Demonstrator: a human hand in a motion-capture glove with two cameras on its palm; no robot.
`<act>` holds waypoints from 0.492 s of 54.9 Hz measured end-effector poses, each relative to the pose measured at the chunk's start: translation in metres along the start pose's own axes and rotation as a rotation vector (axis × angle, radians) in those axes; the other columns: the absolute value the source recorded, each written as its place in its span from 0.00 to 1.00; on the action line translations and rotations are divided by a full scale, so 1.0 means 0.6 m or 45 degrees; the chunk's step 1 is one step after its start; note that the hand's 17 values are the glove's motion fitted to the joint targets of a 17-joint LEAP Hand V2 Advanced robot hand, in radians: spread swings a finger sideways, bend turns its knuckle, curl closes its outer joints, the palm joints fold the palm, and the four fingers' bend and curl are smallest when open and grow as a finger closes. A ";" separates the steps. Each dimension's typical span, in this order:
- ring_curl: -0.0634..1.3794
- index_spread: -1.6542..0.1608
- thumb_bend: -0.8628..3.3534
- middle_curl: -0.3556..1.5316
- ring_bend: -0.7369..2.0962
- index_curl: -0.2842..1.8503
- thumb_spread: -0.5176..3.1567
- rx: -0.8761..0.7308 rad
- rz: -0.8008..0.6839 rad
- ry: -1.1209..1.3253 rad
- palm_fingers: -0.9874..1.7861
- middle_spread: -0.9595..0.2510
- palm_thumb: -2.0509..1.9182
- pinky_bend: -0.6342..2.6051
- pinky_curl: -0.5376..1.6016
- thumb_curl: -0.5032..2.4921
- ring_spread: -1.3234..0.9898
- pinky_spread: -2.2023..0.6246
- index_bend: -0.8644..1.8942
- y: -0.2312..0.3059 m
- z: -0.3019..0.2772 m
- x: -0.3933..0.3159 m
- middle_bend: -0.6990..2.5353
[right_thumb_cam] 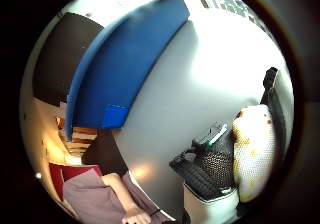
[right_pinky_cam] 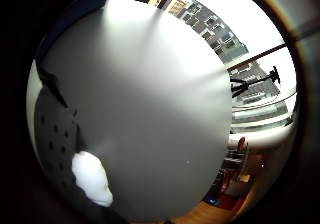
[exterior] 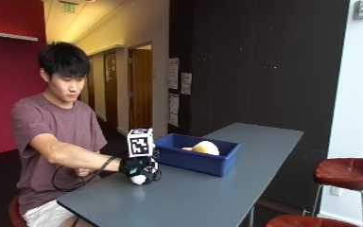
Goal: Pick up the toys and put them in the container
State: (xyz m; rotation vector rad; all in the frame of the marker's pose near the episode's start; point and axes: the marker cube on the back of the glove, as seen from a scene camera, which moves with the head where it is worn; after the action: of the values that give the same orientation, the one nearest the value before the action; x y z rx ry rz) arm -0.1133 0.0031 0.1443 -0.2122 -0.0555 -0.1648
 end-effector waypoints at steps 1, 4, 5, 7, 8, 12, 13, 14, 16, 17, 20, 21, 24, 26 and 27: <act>0.49 0.75 0.23 0.50 0.69 0.39 0.44 -0.040 0.000 0.010 0.83 0.60 0.62 0.51 0.47 0.35 0.43 0.65 0.54 -0.004 -0.004 0.003 0.53; 0.50 0.75 0.23 0.52 0.71 0.41 0.43 -0.113 0.019 0.007 0.82 0.61 0.62 0.52 0.48 0.36 0.42 0.64 0.57 -0.018 -0.027 0.015 0.55; 0.51 0.75 0.23 0.53 0.71 0.42 0.43 -0.120 0.025 -0.006 0.81 0.61 0.62 0.52 0.49 0.37 0.42 0.64 0.58 -0.022 -0.038 0.019 0.56; 0.51 0.75 0.22 0.54 0.72 0.44 0.42 -0.117 0.038 -0.034 0.80 0.62 0.62 0.53 0.49 0.37 0.42 0.64 0.60 -0.029 -0.059 0.025 0.57; 0.52 0.75 0.22 0.54 0.73 0.44 0.42 -0.111 0.046 -0.041 0.80 0.62 0.62 0.53 0.50 0.37 0.42 0.64 0.61 -0.033 -0.070 0.028 0.58; 0.53 0.75 0.22 0.56 0.74 0.47 0.41 -0.084 0.079 -0.033 0.78 0.63 0.62 0.54 0.51 0.39 0.42 0.64 0.63 -0.050 -0.113 0.035 0.59; 0.53 0.75 0.22 0.56 0.74 0.47 0.40 -0.078 0.077 -0.028 0.77 0.63 0.62 0.54 0.51 0.39 0.42 0.64 0.63 -0.053 -0.125 0.035 0.59; 0.53 0.75 0.22 0.56 0.74 0.48 0.40 -0.073 0.064 -0.019 0.77 0.63 0.62 0.54 0.51 0.39 0.42 0.64 0.63 -0.057 -0.136 0.035 0.59; 0.54 0.76 0.22 0.57 0.75 0.49 0.40 -0.062 -0.001 0.035 0.76 0.64 0.62 0.55 0.52 0.40 0.42 0.64 0.64 -0.063 -0.159 0.039 0.60; 0.54 0.76 0.22 0.57 0.75 0.50 0.40 -0.055 -0.036 0.071 0.76 0.64 0.63 0.55 0.52 0.40 0.42 0.64 0.64 -0.066 -0.170 0.041 0.60; 0.54 0.76 0.22 0.58 0.76 0.51 0.39 -0.031 0.024 0.073 0.76 0.64 0.63 0.55 0.52 0.41 0.42 0.64 0.65 -0.083 -0.206 0.031 0.61; 0.54 0.76 0.22 0.58 0.76 0.51 0.39 -0.021 0.069 0.055 0.76 0.64 0.62 0.55 0.52 0.41 0.42 0.64 0.65 -0.090 -0.220 0.024 0.61; 0.54 0.76 0.21 0.58 0.76 0.52 0.39 0.007 0.085 0.076 0.75 0.65 0.63 0.56 0.53 0.41 0.42 0.64 0.65 -0.109 -0.260 0.002 0.61; 0.54 0.76 0.21 0.59 0.76 0.53 0.38 0.022 0.020 0.122 0.75 0.65 0.63 0.56 0.53 0.42 0.42 0.64 0.65 -0.120 -0.284 -0.013 0.61; 0.54 0.76 0.21 0.59 0.76 0.54 0.38 0.029 -0.012 0.138 0.75 0.65 0.63 0.56 0.53 0.42 0.42 0.64 0.65 -0.125 -0.294 -0.021 0.61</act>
State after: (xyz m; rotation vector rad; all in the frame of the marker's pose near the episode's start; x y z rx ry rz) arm -0.1316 -0.1049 -0.0134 -0.1799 0.0489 -0.1850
